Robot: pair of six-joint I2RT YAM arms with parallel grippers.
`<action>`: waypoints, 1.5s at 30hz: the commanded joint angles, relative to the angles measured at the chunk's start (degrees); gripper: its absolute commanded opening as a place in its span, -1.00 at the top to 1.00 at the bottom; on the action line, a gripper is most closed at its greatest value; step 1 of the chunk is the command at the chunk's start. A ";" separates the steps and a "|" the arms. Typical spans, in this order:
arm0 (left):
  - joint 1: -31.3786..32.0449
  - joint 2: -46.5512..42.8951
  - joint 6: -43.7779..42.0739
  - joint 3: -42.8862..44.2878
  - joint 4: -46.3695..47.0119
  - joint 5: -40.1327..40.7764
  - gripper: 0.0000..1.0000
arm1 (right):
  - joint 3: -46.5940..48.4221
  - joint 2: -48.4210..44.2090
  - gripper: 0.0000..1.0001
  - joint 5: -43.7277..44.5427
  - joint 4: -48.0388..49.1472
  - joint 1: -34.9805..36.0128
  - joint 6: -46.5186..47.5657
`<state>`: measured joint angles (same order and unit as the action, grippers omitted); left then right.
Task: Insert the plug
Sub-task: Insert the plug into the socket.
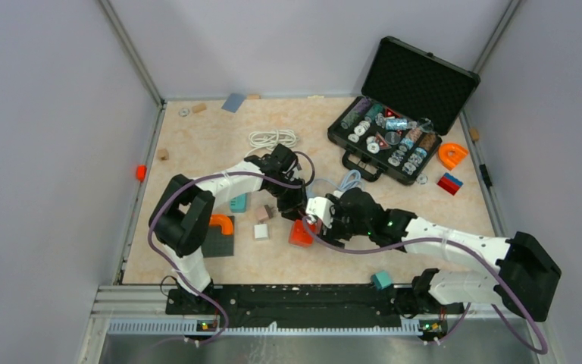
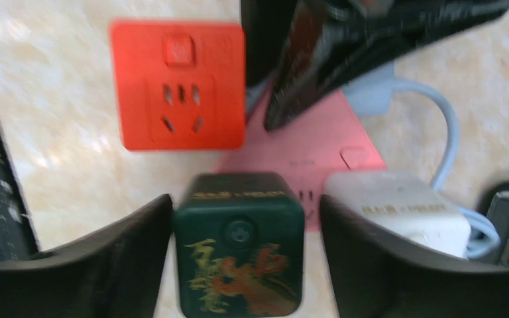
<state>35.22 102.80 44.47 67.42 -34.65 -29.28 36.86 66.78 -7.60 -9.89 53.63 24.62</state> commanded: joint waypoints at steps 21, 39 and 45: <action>-0.62 4.27 -4.54 2.21 0.70 9.50 0.24 | 13.19 -6.67 -0.97 7.77 -11.84 -3.03 -5.38; -0.63 3.52 -4.59 2.61 1.03 9.24 0.23 | 25.86 -1.35 -0.97 2.38 -34.79 -26.66 -44.10; -0.67 0.94 -4.49 3.76 1.70 8.76 0.09 | 16.87 -1.91 -0.72 -18.96 -34.39 -39.06 -46.95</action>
<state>35.03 104.01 41.85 69.67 -36.88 -28.82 57.76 65.39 -11.79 -40.73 19.40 -17.37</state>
